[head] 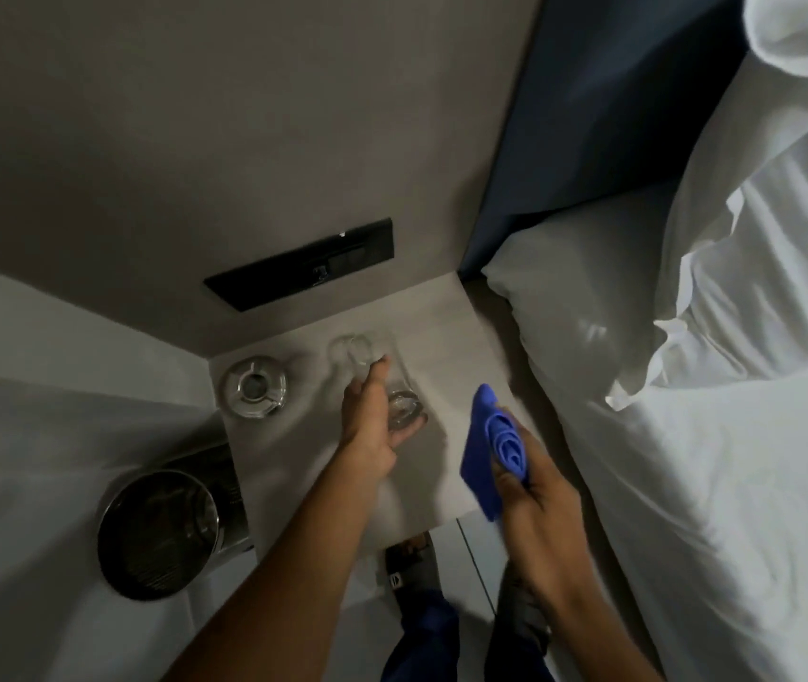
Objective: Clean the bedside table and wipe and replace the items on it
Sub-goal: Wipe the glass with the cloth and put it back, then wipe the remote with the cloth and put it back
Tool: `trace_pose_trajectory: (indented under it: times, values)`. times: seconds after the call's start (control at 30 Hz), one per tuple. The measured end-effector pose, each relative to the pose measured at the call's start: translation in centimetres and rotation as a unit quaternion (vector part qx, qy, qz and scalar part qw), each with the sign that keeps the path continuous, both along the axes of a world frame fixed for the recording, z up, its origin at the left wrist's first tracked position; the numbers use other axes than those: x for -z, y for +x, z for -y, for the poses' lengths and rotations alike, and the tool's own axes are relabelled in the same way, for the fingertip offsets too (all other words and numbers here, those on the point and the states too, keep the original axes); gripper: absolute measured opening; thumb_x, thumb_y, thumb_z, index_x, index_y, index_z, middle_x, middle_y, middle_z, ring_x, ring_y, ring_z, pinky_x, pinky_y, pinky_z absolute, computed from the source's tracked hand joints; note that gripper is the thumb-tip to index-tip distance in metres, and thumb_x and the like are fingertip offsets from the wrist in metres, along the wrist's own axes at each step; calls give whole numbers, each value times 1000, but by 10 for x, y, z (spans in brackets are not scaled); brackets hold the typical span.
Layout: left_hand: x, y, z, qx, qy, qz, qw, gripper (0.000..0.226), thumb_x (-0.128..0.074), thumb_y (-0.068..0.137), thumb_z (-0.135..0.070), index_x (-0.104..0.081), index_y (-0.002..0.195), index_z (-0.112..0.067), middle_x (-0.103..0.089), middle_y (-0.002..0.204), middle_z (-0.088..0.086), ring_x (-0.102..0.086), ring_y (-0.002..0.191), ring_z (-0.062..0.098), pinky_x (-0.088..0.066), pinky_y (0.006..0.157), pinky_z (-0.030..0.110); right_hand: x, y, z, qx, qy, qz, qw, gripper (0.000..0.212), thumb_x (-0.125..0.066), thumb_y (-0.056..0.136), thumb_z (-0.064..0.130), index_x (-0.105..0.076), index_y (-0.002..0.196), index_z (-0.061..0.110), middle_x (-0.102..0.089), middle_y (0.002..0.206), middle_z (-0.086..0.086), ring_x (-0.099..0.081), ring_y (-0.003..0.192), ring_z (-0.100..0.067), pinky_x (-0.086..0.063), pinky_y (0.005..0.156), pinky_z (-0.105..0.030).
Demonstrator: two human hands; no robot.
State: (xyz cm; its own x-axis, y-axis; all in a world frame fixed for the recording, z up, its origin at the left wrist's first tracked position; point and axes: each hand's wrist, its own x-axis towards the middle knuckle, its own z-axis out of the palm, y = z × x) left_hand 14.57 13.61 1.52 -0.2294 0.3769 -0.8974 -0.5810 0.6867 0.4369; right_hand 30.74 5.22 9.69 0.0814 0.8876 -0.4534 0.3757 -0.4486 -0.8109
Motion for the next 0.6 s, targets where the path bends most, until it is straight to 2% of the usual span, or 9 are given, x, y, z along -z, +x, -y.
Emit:
trace_pose_trajectory:
  times: [0.07,0.13,0.2,0.23,0.3,0.37,0.43,0.5,0.6]
  values:
    - [12,-6,-21,127,7,-75,989,57,-70,79,-36,-53,130,-18,-64,121,17,-66,91,27,-58,55,29,3,6,-7,32,-4,-9,999,49,-48,95,11,-51,132,43,-61,129,15,-55,119,-4,-46,100,-30]
    - [20,-6,-42,254,39,-189,948,62,-72,75,-32,-52,131,-16,-67,116,13,-67,89,27,-60,64,34,3,9,-14,52,-10,-20,998,49,-48,96,12,-55,121,54,-64,116,28,-55,113,5,-45,93,-19]
    - [25,-4,-62,354,72,-332,871,62,-78,69,-31,-52,124,-17,-66,118,10,-66,100,32,-58,82,37,4,13,-18,62,-11,-16,998,57,-48,96,10,-54,107,66,-61,105,42,-53,105,17,-43,82,-8]
    - [26,-2,-69,386,85,-386,834,61,-80,68,-31,-51,121,-19,-65,119,10,-64,103,32,-54,82,32,4,15,-19,65,-12,-13,998,58,-48,96,10,-53,104,67,-60,102,46,-54,101,19,-44,75,-5]
    - [29,3,-84,448,117,-456,761,59,-81,70,-28,-54,122,-22,-60,122,12,-62,106,32,-47,77,31,7,21,-18,84,-10,-19,996,50,-48,97,10,-57,109,58,-60,99,45,-56,95,19,-44,66,-1]
    - [33,10,-94,495,136,-501,697,59,-79,75,-26,-55,128,-25,-50,129,13,-61,107,34,-51,79,36,9,28,-15,104,-13,-23,994,48,-49,97,11,-58,109,56,-61,99,44,-57,94,18,-45,67,-5]
    - [37,14,-102,521,151,-532,650,61,-76,79,-23,-51,135,-25,-45,132,13,-60,109,36,-54,83,42,10,35,-12,118,-17,-23,993,51,-49,97,12,-58,103,62,-62,101,41,-58,96,16,-43,72,-11]
    - [39,19,-109,533,166,-554,618,64,-74,80,-21,-47,138,-21,-47,132,14,-59,111,37,-54,85,46,14,43,-9,135,-21,-29,990,46,-49,97,14,-59,107,58,-66,105,31,-60,98,9,-44,74,-14]
    - [44,23,-115,545,179,-583,576,60,-73,81,-19,-46,135,-19,-50,131,13,-56,116,35,-52,87,45,18,53,-4,152,-6,-26,988,31,-49,98,18,-61,111,43,-69,106,8,-64,97,-10,-49,76,-28]
